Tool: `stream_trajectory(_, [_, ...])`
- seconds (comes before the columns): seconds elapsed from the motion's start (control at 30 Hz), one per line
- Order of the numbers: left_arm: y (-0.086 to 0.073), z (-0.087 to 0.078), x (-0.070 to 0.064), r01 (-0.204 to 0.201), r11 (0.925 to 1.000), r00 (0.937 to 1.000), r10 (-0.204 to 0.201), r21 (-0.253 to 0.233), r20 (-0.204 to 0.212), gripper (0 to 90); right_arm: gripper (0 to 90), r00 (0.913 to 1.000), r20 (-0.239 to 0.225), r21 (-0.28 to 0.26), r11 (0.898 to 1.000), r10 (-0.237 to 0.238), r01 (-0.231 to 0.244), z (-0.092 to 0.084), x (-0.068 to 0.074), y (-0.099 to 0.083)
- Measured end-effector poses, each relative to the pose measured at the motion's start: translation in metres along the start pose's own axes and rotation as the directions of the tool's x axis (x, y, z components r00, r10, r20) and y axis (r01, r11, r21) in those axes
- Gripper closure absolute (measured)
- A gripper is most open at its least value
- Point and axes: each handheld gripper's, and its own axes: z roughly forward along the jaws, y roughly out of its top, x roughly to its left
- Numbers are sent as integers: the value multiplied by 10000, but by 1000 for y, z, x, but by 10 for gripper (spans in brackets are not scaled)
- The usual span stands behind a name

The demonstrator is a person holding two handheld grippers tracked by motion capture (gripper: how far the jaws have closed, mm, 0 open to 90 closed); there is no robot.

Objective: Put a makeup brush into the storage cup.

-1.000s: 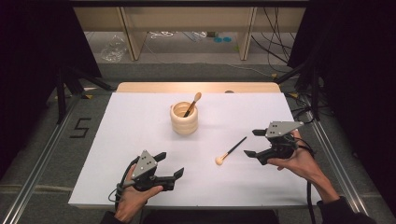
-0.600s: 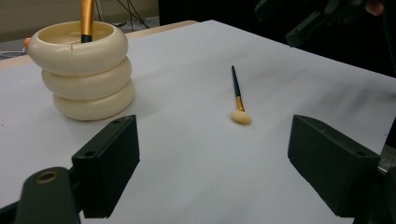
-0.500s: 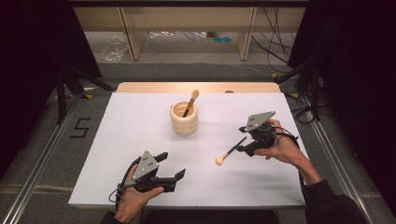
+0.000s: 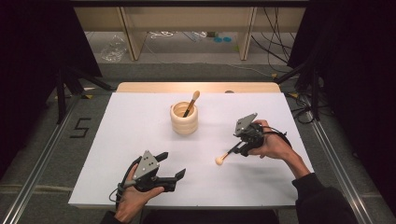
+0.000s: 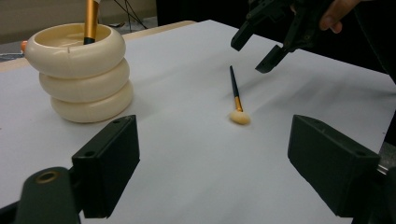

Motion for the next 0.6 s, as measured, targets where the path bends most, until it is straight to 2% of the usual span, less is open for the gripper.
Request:
stream_trajectory(0.07, [0, 0, 0, -127, 9999, 9999, 127, 9, 5, 167, 384, 10000, -72, 96, 9999, -48, 49, 4, -1, 2])
stream_trajectory(0.23, [0, 0, 0, 58, 10000, 10000, -58, 32, 41, 166, 399, 9992, -203, 415, 9985, -340, 348, 11, -3, 10])
stream_trajectory(0.3, [0, 0, 0, 57, 10000, 10000, -57, 1, 38, 167, 404, 9987, -393, 516, 9981, -330, 350, 13, -4, 12])
stream_trajectory(0.43, [0, 0, 0, 50, 10000, 10000, -50, 24, 40, 167, 416, 9978, -516, 1052, 9933, -420, 473, 19, -7, 14])
stream_trajectory(0.6, [0, 0, 0, 97, 9999, 9999, -97, -35, 70, 167, 441, 9962, -609, 1435, 9871, -626, 708, 26, -11, 16])
